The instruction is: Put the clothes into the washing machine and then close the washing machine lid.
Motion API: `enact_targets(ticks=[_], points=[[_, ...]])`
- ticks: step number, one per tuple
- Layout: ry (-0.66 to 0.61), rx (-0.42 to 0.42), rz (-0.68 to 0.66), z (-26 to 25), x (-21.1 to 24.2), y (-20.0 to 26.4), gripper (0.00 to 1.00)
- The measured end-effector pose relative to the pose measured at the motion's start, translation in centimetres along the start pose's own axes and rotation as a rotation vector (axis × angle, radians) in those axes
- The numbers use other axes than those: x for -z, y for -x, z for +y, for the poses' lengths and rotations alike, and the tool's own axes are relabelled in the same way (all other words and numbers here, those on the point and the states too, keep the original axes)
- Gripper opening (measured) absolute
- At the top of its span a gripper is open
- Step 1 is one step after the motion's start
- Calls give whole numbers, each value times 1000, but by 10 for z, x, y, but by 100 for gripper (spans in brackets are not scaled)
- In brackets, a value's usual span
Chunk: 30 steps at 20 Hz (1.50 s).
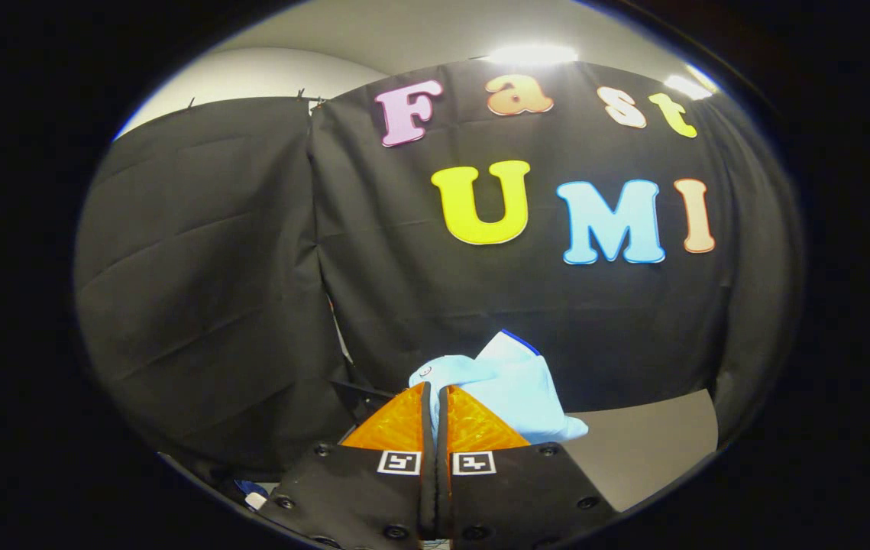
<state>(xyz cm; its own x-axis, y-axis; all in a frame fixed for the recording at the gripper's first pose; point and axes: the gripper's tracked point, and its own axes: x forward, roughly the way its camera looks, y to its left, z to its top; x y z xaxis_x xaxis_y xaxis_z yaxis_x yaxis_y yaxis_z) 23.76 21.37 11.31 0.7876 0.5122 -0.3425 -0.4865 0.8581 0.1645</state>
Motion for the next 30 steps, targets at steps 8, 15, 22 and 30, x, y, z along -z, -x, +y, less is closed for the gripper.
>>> enact_targets(ticks=[8,15,22,30], points=[[-4,-128,12,81,2,-34,1],[11,-160,52,113,29,-64,1],[40,-143,139,119,93,-100,1],[54,-111,240,116,167,-148,1]])
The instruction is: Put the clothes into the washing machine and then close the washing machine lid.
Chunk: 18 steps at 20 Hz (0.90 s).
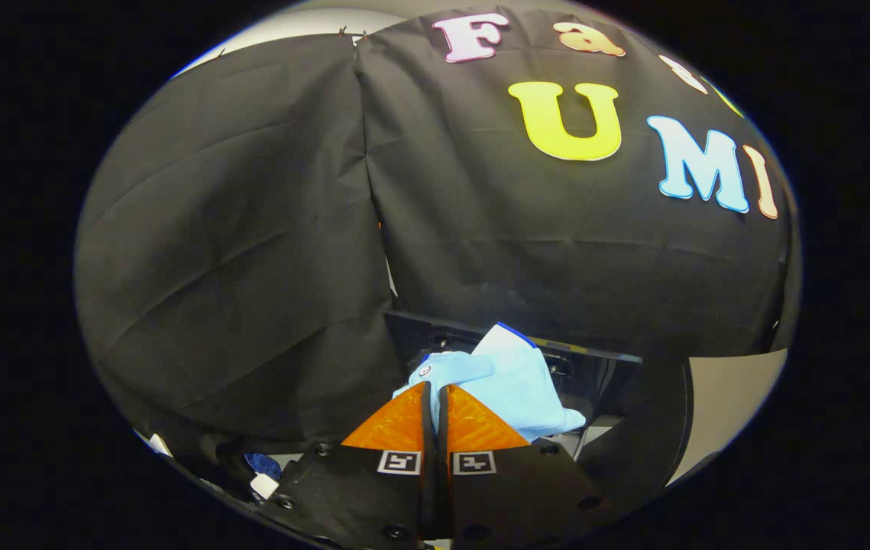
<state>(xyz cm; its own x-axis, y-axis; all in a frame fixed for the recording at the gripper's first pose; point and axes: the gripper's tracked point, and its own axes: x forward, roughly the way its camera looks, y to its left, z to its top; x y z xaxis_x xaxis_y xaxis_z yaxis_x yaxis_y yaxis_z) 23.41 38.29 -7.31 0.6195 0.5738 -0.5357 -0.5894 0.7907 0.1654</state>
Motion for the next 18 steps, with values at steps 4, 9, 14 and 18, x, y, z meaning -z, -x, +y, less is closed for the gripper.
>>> enact_targets(ticks=[4,9,14,18], points=[[13,19,52,-2,33,-32,1],[33,50,118,-12,72,-67,1],[31,75,160,-21,105,-90,1],[32,92,169,-28,118,-102,1]])
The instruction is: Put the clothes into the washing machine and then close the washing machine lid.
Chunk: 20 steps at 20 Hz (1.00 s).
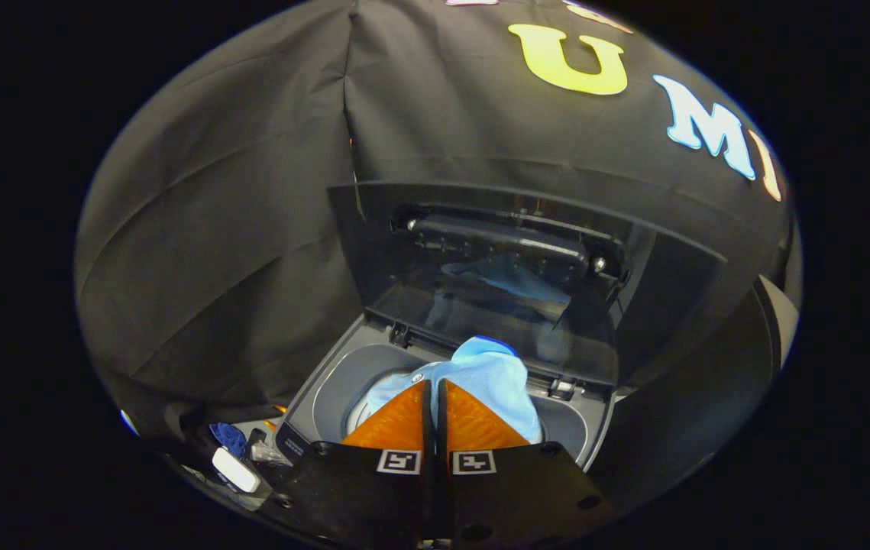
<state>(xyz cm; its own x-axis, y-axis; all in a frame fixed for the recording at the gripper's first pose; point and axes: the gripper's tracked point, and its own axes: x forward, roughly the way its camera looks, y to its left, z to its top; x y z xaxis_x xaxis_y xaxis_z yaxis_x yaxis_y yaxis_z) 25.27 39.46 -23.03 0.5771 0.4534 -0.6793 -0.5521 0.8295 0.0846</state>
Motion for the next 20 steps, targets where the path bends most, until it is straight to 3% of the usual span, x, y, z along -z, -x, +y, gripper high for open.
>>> enact_targets(ticks=[15,17,20], points=[[-45,16,51,-8,20,-16,1],[-80,-28,120,-2,33,-18,40],[-61,-3,145,-10,44,-20,97]])
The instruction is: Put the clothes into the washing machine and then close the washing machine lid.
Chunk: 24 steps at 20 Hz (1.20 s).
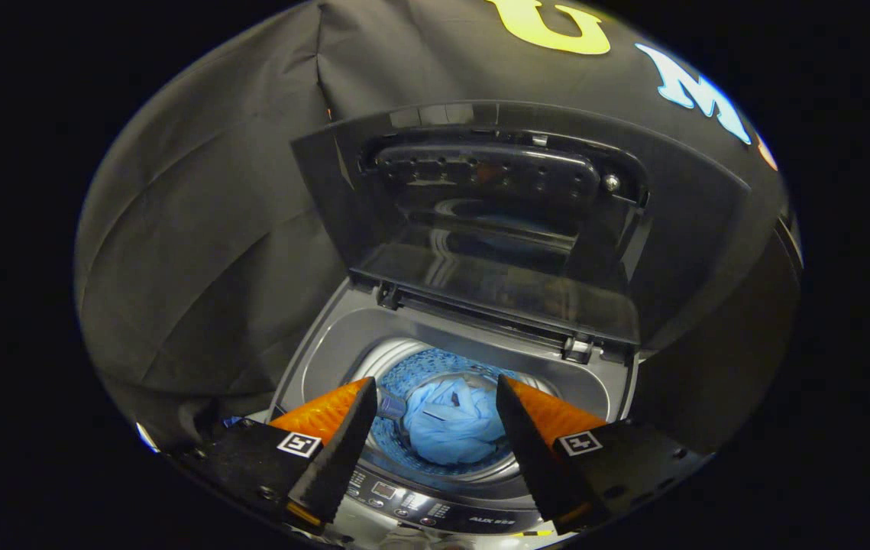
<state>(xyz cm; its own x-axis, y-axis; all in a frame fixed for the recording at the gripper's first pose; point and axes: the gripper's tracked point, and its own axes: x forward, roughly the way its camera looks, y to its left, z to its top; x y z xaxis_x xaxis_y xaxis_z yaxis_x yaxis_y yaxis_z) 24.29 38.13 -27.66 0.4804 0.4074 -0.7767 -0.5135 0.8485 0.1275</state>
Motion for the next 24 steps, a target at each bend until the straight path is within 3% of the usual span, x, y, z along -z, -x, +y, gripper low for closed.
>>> enact_targets(ticks=[7,24], points=[[11,-18,-73,9,-25,22,98],[-15,-7,-371,6,-192,121,98]])
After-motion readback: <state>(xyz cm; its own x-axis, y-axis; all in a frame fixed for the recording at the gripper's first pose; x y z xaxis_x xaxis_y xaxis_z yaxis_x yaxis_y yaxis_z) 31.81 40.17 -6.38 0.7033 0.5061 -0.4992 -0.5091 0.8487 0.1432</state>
